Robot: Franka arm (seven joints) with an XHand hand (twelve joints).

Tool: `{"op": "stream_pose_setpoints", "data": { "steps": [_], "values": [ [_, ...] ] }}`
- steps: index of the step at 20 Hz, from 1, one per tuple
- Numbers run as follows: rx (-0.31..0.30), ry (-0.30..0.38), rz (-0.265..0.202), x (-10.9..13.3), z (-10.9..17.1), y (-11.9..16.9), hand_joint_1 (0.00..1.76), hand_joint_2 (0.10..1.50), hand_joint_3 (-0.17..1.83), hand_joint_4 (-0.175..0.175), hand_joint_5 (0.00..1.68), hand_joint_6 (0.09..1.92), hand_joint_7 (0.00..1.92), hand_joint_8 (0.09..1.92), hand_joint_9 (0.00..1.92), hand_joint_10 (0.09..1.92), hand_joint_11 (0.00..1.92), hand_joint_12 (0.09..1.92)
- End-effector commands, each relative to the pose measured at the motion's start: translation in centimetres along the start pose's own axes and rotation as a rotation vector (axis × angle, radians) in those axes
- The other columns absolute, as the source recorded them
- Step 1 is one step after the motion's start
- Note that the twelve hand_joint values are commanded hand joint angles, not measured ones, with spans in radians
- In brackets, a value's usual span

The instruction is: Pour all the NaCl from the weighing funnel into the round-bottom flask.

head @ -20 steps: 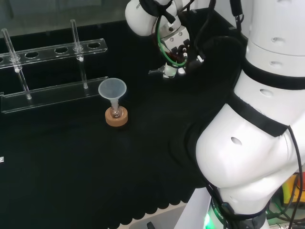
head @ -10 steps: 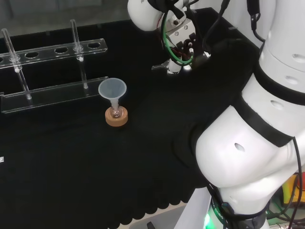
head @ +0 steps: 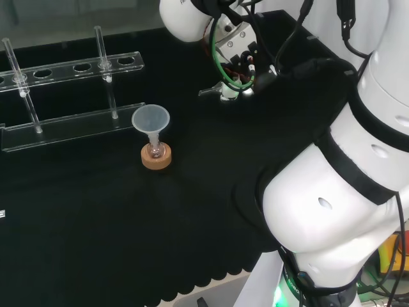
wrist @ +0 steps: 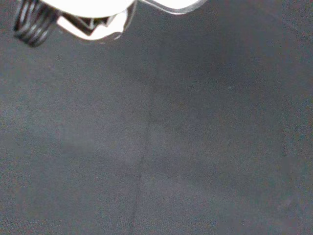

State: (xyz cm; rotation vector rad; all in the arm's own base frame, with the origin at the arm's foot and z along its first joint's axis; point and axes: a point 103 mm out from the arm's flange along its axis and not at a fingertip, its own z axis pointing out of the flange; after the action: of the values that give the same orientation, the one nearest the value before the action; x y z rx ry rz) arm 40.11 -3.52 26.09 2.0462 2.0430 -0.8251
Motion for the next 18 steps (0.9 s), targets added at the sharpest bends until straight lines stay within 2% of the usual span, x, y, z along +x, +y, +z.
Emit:
{"op": "stream_pose_setpoints", "data": {
  "steps": [1, 10, 18],
  "values": [
    [0.0, -0.026, -0.011, 1.5, -1.1, -1.7, 1.12, 0.64, 0.69, 0.175, 1.26, 0.7, 0.69, 0.6, 0.93, 0.39, 0.64, 1.23],
    [-0.005, -0.029, -0.018, 3.1, -2.6, -3.2, 1.12, 0.64, 0.69, 0.175, 1.26, 0.7, 0.69, 0.6, 0.93, 0.39, 0.64, 1.23],
    [0.006, -0.047, -0.046, 5.3, -3.2, -3.0, 1.12, 0.64, 0.69, 0.175, 1.26, 0.7, 0.68, 0.6, 0.93, 0.39, 0.64, 1.23]
  ]
}}
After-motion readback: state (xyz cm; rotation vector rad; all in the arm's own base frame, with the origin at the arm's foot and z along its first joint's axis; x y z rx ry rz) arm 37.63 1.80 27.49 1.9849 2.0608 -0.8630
